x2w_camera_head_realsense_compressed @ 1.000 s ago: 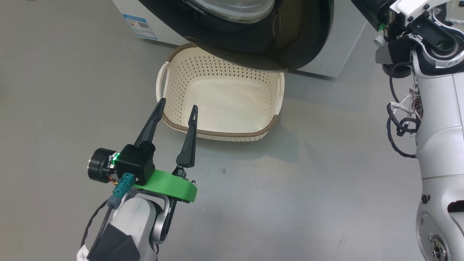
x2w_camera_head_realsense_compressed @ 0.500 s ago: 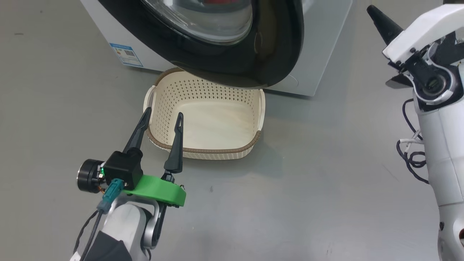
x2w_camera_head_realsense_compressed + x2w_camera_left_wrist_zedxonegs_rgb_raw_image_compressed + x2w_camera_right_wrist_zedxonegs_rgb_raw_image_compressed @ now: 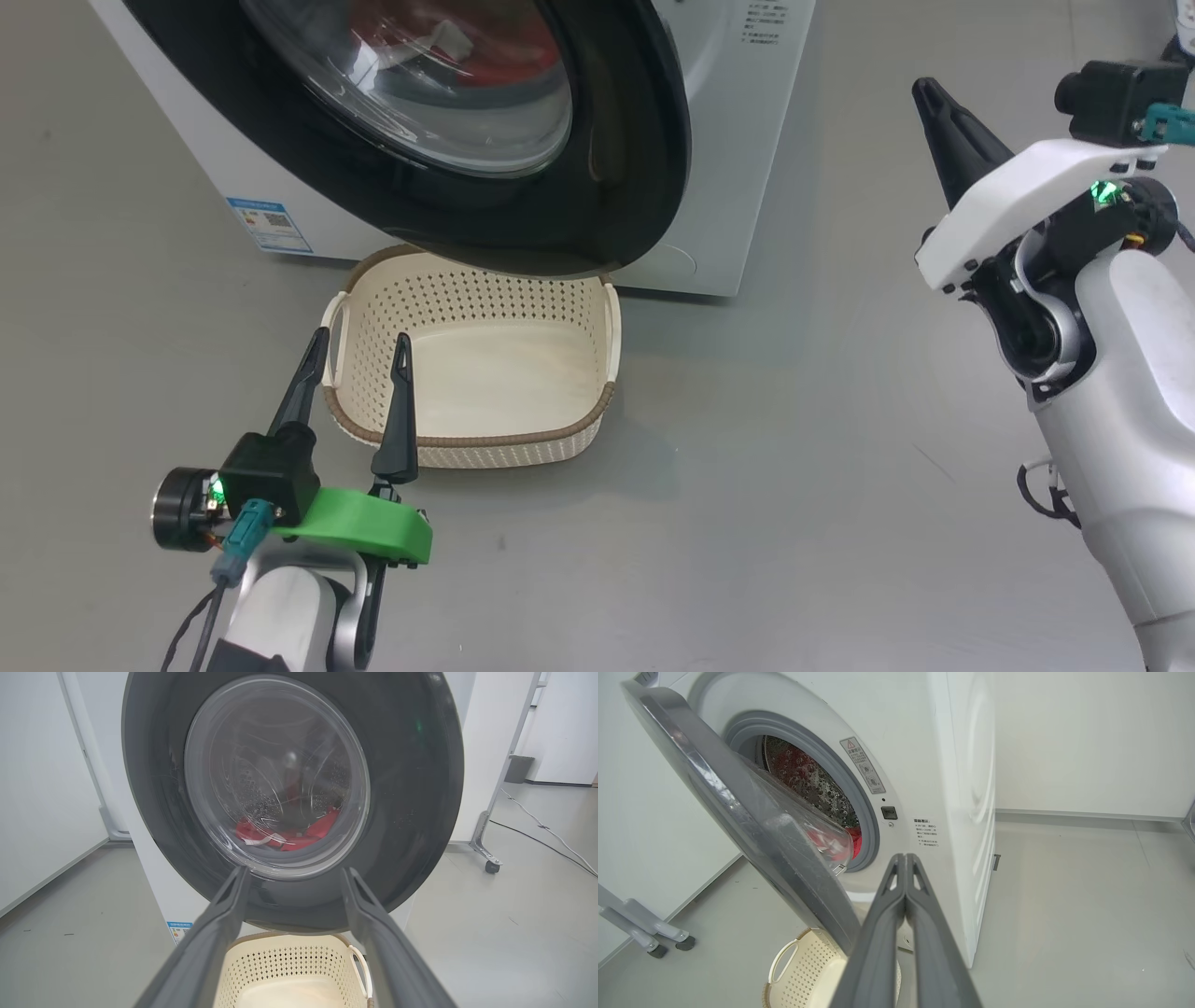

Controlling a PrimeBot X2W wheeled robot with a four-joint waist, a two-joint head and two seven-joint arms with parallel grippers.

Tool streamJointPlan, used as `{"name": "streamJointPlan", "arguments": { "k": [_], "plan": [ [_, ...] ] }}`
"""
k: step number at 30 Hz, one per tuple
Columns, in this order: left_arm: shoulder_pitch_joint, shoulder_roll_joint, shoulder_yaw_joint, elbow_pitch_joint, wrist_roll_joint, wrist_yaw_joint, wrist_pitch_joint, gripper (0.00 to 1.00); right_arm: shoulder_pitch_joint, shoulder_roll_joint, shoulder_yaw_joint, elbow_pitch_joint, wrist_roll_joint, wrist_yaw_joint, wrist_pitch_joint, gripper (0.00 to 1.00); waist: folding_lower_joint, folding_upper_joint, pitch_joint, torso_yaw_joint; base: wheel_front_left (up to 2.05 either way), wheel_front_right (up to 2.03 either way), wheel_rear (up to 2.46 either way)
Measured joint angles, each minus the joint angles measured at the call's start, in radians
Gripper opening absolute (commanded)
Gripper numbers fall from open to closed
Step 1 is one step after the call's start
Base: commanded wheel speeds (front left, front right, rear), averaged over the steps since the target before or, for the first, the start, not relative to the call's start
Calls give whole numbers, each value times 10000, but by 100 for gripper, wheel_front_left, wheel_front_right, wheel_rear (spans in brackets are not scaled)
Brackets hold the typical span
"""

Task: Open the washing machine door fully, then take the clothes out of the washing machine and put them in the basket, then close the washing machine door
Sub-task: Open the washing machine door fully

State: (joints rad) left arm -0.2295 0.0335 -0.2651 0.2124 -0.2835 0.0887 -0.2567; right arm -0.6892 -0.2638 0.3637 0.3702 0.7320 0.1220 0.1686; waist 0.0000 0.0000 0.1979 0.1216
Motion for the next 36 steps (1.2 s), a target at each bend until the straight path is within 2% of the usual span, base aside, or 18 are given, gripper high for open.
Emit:
{"name": "streamJointPlan", "arguments": {
  "k": [15, 20, 22, 23, 24, 25, 26, 36],
  "plan": [
    [381, 4, 422, -244, 278, -17, 0, 100, 2156, 117, -8, -31, -738, -13, -2589, 0, 0, 0, -579, -741, 0, 0, 0],
    [513, 6, 631, -293, 301, -48, 0, 100, 2615, 301, -73, -98, -809, -142, -3206, 0, 0, 1, -665, -939, 0, 0, 0],
    [555, 6, 648, -299, 303, -59, 0, 100, 2796, 355, -96, -107, -842, -295, -3430, 0, 0, 1, -698, -1011, 0, 0, 0],
    [578, 4, 654, -297, 305, -61, 0, 100, 2892, 370, -132, -109, -855, -353, -3553, 10, 0, 0, -716, -1043, 0, 0, 0],
    [600, 4, 669, -299, 305, -61, 0, 100, 2969, 374, -151, -111, -909, -391, -3680, 47, 0, 1, -736, -1073, 0, 0, 0],
    [620, 6, 688, -301, 309, -63, 0, 100, 3045, 370, -157, -130, -1032, -439, -3812, 68, 0, 0, -757, -1102, 0, 0, 0],
    [642, 6, 698, -303, 320, -75, 0, 100, 3110, 368, -151, -153, -1141, -454, -3885, 99, 0, 0, -775, -1129, 0, 0, 0],
    [801, 6, 731, -322, 405, -242, 0, 100, 3658, 518, -194, -330, -1279, -642, -4038, 100, 0, 1, -865, -1288, 0, 0, 0]
  ]
}}
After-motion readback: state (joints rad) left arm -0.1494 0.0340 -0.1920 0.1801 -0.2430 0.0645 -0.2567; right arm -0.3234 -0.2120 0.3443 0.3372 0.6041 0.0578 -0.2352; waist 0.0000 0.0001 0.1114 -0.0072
